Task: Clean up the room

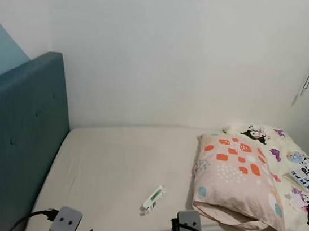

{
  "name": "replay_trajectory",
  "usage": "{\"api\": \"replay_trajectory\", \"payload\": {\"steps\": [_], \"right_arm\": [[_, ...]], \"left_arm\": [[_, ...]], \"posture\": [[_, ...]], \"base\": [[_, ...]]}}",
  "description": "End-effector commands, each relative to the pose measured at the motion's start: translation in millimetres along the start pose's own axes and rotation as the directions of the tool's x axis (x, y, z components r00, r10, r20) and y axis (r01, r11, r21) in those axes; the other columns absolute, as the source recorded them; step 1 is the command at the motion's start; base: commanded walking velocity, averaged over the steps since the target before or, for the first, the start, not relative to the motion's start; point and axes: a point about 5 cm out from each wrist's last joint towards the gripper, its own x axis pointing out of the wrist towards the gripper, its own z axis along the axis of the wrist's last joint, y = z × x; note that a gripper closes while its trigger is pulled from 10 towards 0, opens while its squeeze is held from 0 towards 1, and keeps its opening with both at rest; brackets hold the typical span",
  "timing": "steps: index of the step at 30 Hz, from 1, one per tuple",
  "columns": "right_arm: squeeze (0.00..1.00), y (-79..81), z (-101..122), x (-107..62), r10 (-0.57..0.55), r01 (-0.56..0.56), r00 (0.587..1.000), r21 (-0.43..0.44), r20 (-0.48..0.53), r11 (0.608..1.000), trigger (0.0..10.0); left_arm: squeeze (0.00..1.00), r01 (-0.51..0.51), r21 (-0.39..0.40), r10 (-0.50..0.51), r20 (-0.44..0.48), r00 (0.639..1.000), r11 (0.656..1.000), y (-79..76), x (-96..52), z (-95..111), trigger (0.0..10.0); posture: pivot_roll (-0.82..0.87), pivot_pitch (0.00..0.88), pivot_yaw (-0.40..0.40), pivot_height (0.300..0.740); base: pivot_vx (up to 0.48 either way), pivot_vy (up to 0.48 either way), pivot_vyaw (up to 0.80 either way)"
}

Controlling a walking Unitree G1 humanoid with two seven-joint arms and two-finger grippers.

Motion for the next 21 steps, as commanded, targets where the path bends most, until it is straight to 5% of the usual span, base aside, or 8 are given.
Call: {"api": "replay_trajectory", "payload": {"steps": [1, 21], "right_arm": [[0.00, 0.1, -5.5, -2.6, -0.012, 0.013, 1.000, 0.016, -0.017, 1.000, 10.0], [0.00, -4.2, -6.4, -4.0, -0.028, 0.028, 0.999, 0.024, -0.023, 0.999, 10.0]], "left_arm": [[0.00, 0.015, -0.026, -0.015, 0.013, 1.000, 1.000, -5.1, -2.1, 0.5, 10.0], [0.00, 0.021, -0.028, -0.020, 0.017, 1.000, 0.999, -7.4, -0.7, 1.0, 10.0]], "posture": [[0.02, 0.063, -0.029, 0.740], [0.01, 0.070, -0.027, 0.740]], "base": [[0.244, 0.000, 0.00], [0.290, 0.000, 0.00]]}}
